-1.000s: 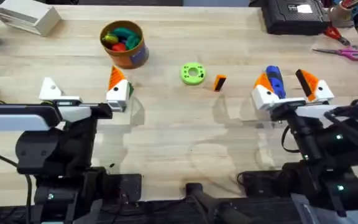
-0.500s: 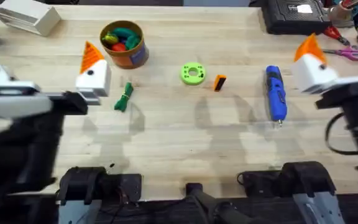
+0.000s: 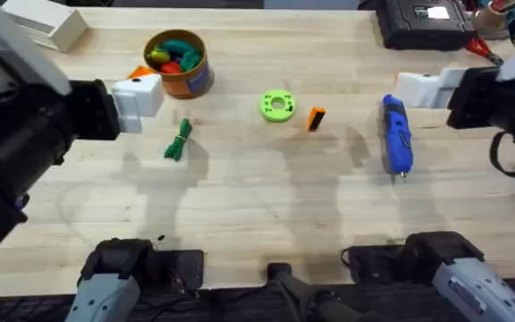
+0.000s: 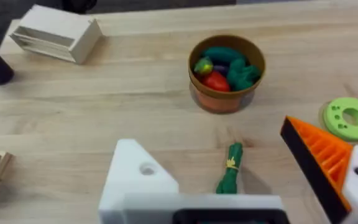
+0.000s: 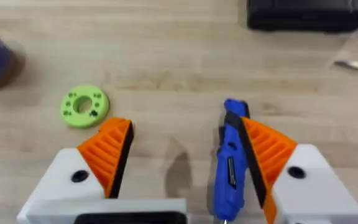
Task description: Pick up the gripper from the table and insert it into the empty holder that is missing its gripper. Then pick up a screw, insert it into the mounting hole, and use the screwdriver to tighten it. Finally, clean up the table by picking up the vegetable and placing it into the bucket.
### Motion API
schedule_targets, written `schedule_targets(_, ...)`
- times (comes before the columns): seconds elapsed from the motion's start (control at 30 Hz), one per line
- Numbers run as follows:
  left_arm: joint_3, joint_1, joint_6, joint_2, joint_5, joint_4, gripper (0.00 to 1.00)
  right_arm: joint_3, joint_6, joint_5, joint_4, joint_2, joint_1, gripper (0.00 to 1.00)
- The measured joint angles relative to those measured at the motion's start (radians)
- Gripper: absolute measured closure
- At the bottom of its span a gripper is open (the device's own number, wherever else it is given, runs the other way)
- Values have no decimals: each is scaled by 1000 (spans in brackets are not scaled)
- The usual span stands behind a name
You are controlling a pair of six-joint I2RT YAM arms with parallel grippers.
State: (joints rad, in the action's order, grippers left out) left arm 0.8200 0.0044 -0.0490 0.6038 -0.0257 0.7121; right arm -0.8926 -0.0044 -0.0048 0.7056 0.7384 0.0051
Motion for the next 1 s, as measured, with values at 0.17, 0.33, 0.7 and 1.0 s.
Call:
schedule_targets(0.17, 0, 0, 0, 32, 3, 10, 15, -8, 0, 0, 27, 38, 0, 11)
schedule_targets(0.33, 0, 0, 0, 31, 4, 22, 15, -10, 0, 0, 29, 38, 0, 10)
schedule_targets(0.7, 0, 0, 65, 31, -2, 130, 15, -10, 0, 0, 29, 38, 0, 10)
schedule_targets(1.0, -70, -12, 81, 50, 47, 84, 15, -10, 0, 0, 29, 38, 0, 10)
